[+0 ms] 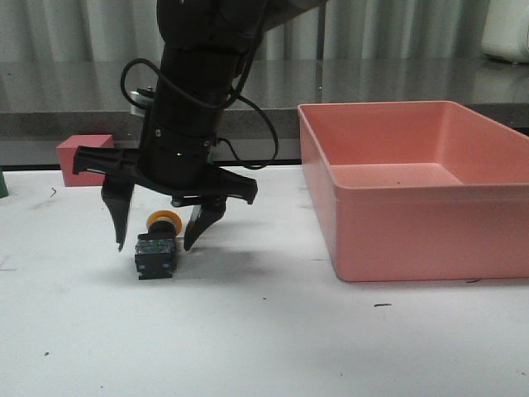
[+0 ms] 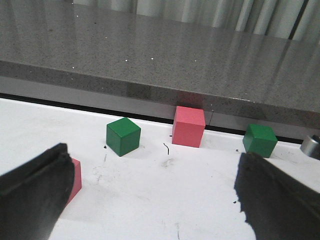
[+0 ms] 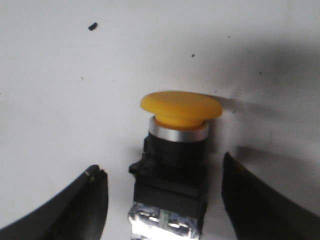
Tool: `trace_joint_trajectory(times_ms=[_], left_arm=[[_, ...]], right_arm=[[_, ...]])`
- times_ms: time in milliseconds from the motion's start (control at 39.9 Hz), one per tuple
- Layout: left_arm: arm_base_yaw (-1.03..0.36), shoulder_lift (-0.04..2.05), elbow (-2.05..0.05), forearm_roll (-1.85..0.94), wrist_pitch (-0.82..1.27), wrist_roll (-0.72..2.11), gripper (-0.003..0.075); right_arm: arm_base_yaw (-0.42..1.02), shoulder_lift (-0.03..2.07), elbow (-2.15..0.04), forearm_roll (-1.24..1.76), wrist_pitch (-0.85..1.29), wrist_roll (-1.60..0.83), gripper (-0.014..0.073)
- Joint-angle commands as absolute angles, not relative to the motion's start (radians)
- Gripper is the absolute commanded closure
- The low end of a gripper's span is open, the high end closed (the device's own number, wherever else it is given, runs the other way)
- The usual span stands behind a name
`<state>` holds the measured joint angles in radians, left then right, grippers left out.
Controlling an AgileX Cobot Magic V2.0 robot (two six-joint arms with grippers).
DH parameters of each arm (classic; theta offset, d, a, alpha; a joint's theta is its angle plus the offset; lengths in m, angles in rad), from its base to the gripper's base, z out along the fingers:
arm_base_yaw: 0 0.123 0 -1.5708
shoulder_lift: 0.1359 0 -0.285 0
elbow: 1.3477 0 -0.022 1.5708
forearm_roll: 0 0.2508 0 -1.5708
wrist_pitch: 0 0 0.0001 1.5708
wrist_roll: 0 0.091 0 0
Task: Place and stand button with both arms
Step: 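Open the right gripper to release the button on the table, then withdraw the right gripper upward away from the button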
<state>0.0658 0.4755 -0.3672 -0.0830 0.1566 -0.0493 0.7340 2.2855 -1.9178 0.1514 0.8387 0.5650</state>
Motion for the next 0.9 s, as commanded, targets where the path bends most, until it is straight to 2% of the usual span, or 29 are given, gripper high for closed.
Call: trace_joint_trajectory(times_ms=[0,75,151,226,376,427,677,878], left_arm=[[0.065,0.487,-0.404,-0.090,0.073,-0.049,0.0104],[0.065,0.487,-0.404,-0.090,0.073,-0.049,0.0104],[0.065,0.487,-0.404,-0.090,0.073,-0.049,0.0104],[0.065,0.487,-0.404,-0.090,0.073,-0.049,0.0104],[0.065,0.487,-0.404,-0.090,0.073,-0.049,0.0104],[0.065,0.487,-0.404,-0.090,0.073,-0.049,0.0104],[0.065,0.487,-0.404,-0.090,0.073,-0.049,0.0104],[0.065,0.487,-0.404,-0.090,0.073,-0.049,0.0104]], right_arm=[[0.728,2.166,-1.950,0.159,0.804,0.562,-0.0004],[0.728,2.131,-1.950,0.155,0.798,0.543,0.0006],[0.723,2.092,-1.950,0.149,0.797,0.493,0.0052],[0.716,2.053,-1.950,0.149,0.811,0.444,0.0181],[0.690,1.975,-1.950,0.149,0.879,0.363,0.0580],[0.674,1.950,-1.950,0.147,0.914,0.359,0.0666],[0.553,1.816,-1.917,0.147,1.036,0.205,0.0656],[0.358,1.585,-1.673,0.146,1.050,0.123,0.0656]])
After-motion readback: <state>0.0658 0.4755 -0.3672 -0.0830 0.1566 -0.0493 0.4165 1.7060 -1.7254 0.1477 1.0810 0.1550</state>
